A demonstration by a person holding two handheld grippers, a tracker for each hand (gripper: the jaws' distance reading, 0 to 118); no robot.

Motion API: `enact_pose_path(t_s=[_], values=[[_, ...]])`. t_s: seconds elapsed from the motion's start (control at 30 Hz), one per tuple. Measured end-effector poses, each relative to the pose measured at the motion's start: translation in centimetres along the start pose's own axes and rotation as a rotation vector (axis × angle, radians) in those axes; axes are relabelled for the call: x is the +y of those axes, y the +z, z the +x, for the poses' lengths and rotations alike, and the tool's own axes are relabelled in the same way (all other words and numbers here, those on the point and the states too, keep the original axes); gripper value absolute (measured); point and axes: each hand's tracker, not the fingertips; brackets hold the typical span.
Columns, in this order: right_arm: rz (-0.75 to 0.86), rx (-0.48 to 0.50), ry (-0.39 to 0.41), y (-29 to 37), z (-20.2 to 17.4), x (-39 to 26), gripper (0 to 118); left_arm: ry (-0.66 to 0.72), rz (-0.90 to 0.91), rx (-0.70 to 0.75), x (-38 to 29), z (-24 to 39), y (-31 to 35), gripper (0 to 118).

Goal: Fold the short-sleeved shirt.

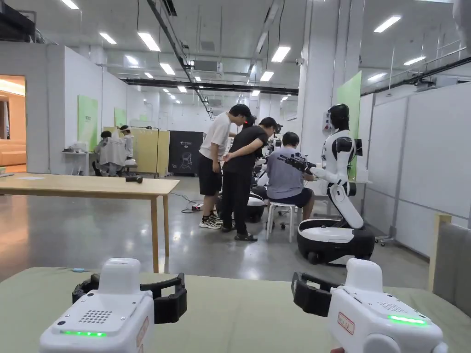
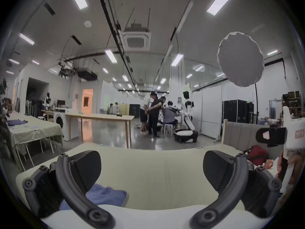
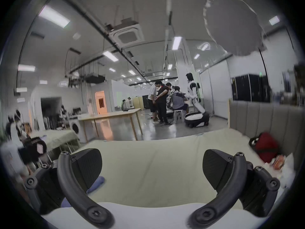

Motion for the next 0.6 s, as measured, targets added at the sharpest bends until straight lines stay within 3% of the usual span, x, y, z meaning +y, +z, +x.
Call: enact_pose_path(t_s=[0.17, 0.6], values=[[-0.017, -0.063, 0.233, -0.4, -1.9, -1.3, 118, -0.036, -0.044, -0.027, 0.1, 1.6, -0.3, 118], [0.001, -0.100, 0.214, 0.0, -1.7, -1.8, 118, -0.057, -0.083, -0.006, 0.4, 2.0, -0.9, 118]])
